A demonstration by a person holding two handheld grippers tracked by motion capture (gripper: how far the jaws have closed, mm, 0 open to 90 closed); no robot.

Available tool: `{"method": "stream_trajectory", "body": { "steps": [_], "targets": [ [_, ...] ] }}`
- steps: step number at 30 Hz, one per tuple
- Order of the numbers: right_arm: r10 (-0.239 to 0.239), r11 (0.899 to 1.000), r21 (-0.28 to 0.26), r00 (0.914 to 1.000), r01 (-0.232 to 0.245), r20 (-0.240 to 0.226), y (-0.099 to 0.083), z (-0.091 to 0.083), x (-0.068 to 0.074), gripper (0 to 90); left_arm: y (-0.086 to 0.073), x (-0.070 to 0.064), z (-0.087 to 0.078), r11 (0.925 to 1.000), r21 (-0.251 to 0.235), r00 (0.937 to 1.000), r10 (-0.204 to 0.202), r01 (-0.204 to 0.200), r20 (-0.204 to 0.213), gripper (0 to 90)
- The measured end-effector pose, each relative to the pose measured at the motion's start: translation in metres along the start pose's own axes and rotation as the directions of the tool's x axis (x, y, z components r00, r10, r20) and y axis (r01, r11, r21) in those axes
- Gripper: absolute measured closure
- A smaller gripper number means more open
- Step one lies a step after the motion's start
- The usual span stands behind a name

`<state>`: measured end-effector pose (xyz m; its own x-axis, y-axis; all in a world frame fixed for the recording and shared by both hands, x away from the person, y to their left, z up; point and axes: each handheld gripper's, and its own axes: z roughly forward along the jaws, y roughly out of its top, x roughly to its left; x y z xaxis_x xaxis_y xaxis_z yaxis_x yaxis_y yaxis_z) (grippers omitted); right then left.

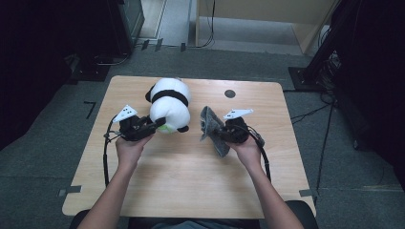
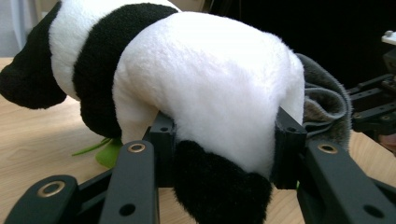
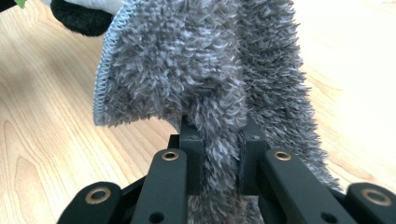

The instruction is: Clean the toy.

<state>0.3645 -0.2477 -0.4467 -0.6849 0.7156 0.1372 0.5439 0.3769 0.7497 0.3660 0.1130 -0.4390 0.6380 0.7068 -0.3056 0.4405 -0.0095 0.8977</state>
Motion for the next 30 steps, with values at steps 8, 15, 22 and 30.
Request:
{"method": "stream_trajectory", "body": {
  "steps": [8,15,22,30],
  "targets": [
    [0.055,0.998,-0.042,0.9982,-0.054,0.025,-0.002,-0.019,-0.016,77.9,0.004,0.013,-0.009,0.9998,0.001,0.9993,0.02,-0.02,-0.032,54.8],
    [0.085,0.995,-0.063,0.9948,-0.081,0.057,-0.007,-0.032,-0.028,77.7,0.002,0.03,-0.015,1.0,0.004,0.9985,-0.001,0.002,-0.054,54.7],
    [0.108,0.992,-0.068,0.9915,-0.104,0.072,-0.011,-0.034,-0.038,77.7,-0.003,0.049,-0.019,0.9996,0.025,0.9988,0.017,-0.016,-0.045,54.4],
    [0.144,0.989,-0.059,0.982,-0.138,0.122,-0.022,-0.037,-0.059,77.5,-0.013,0.066,-0.017,0.9984,0.057,0.9982,0.003,0.001,-0.061,53.2]
  ]
}}
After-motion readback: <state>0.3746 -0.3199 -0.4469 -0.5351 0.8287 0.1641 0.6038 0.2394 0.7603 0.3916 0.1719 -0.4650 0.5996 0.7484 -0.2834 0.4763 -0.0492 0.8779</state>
